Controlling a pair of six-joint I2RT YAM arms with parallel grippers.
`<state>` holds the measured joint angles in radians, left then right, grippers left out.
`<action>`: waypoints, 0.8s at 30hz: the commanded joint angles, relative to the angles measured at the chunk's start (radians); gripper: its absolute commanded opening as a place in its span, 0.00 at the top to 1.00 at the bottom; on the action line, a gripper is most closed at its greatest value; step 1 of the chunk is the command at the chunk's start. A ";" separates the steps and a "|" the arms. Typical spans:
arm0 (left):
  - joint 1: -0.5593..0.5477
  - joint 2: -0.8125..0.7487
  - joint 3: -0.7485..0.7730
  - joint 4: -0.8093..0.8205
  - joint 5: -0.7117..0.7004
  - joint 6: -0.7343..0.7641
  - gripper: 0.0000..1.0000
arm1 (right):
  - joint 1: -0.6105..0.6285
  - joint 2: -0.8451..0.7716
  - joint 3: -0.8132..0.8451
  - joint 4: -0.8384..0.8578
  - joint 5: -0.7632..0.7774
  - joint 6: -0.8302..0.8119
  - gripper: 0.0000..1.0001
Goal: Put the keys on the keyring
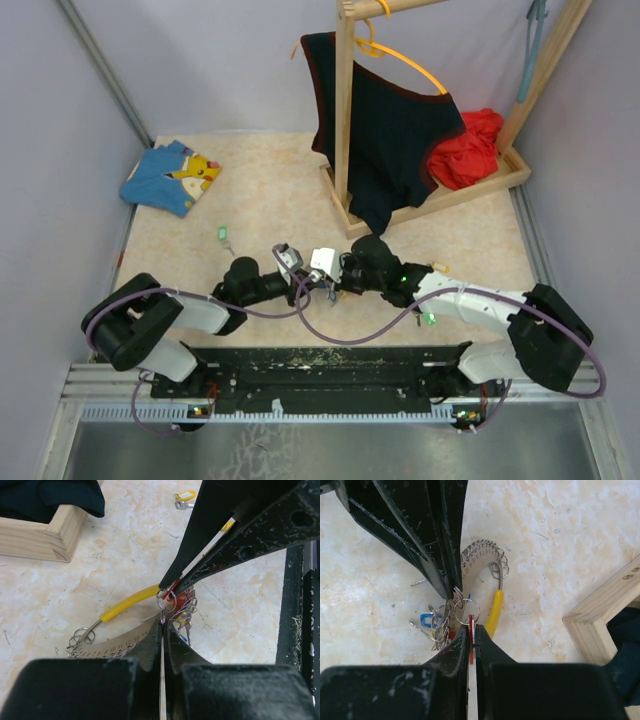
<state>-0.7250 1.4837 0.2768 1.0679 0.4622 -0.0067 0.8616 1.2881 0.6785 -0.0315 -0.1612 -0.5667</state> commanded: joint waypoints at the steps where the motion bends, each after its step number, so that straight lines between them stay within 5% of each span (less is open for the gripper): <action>1: -0.002 -0.021 -0.020 0.023 0.000 0.008 0.99 | -0.019 0.018 0.009 0.025 -0.012 -0.018 1.00; 24: -0.002 -0.047 -0.040 0.083 0.017 0.020 0.99 | -0.020 0.199 0.179 -0.225 -0.084 -0.015 1.00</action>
<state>-0.7242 1.4578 0.2432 1.0725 0.4595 -0.0032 0.8539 1.4513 0.7696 -0.1337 -0.2413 -0.6064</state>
